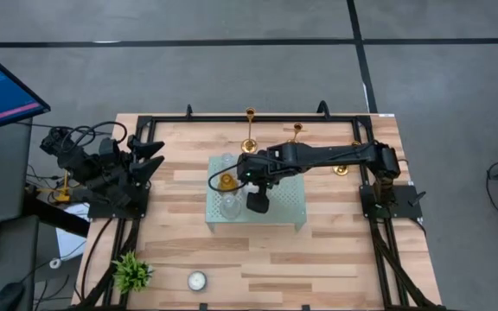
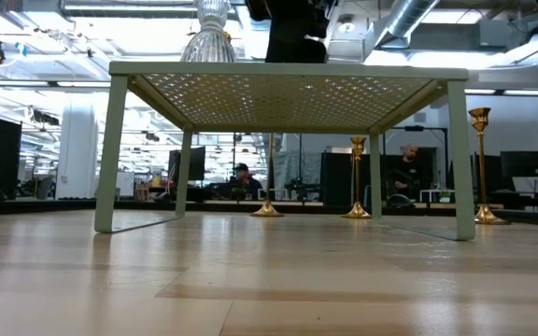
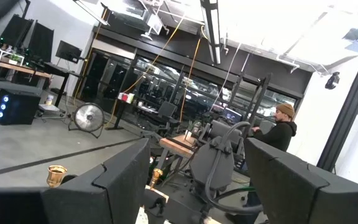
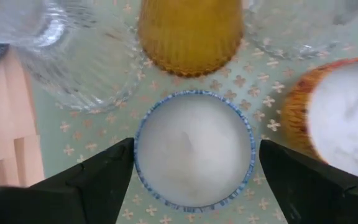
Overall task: Pick & Place candle stick holders
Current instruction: Put the right blue scented candle on the shelf, then align the blue scented candle with the other blue scented candle on the shelf
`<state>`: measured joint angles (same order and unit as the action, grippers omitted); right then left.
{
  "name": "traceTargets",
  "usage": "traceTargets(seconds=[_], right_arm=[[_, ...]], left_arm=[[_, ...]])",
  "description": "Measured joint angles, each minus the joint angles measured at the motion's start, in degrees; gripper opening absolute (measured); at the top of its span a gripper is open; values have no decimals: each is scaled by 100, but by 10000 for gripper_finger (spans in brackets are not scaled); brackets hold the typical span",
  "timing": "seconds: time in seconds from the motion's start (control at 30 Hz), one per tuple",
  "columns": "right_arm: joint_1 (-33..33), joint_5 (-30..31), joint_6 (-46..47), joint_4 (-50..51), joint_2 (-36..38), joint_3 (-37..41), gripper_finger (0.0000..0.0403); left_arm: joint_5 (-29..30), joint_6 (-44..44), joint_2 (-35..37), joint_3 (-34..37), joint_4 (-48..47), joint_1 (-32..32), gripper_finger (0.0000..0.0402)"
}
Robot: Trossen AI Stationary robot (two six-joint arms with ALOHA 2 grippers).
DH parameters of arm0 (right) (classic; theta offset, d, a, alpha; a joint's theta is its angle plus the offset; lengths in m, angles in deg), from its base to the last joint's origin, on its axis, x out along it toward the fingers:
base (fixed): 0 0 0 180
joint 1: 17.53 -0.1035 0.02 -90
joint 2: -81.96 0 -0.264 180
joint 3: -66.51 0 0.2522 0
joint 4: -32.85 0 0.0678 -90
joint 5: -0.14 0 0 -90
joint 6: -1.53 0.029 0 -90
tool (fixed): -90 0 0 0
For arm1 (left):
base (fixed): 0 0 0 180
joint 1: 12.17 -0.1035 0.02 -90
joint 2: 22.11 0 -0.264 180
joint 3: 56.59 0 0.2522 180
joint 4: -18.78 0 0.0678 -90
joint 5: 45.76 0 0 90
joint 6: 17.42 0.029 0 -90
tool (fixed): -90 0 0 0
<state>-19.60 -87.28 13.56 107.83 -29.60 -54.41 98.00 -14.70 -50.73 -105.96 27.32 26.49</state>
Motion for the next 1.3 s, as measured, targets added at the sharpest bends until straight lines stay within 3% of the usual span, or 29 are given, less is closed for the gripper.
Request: traceTargets(seconds=[0.33, 0.47, 0.6, 0.73, 1.03, 1.17, 1.3], right_arm=[[-118, 31, 520, 47, 795, -1, 336], [-421, 36, 937, 324, 1230, -1, 334], [-933, 51, 1555, 758, 1562, -4, 334], [-1550, 307, 2302, 1073, 1735, -4, 333], [-2783, 556, 4089, 1482, 1759, -1, 332], [-3197, 912, 4792, 1501, 1750, -1, 332], [-3548, 1415, 5307, 1509, 1750, -1, 332]], left_arm=[[-41, -67, 0, 0, -28, 2, 262], [-600, -538, -32, 0, -341, 70, 262], [-893, -1446, -297, 0, -1293, 279, 262], [-1516, -2274, -914, 0, -1638, 384, 262], [-3586, -3946, -2522, -42, -1649, 761, 262], [-4255, -4101, -3137, -265, -1646, 1080, 262], [-4406, -4013, -3591, -398, -1672, 1285, 262]])
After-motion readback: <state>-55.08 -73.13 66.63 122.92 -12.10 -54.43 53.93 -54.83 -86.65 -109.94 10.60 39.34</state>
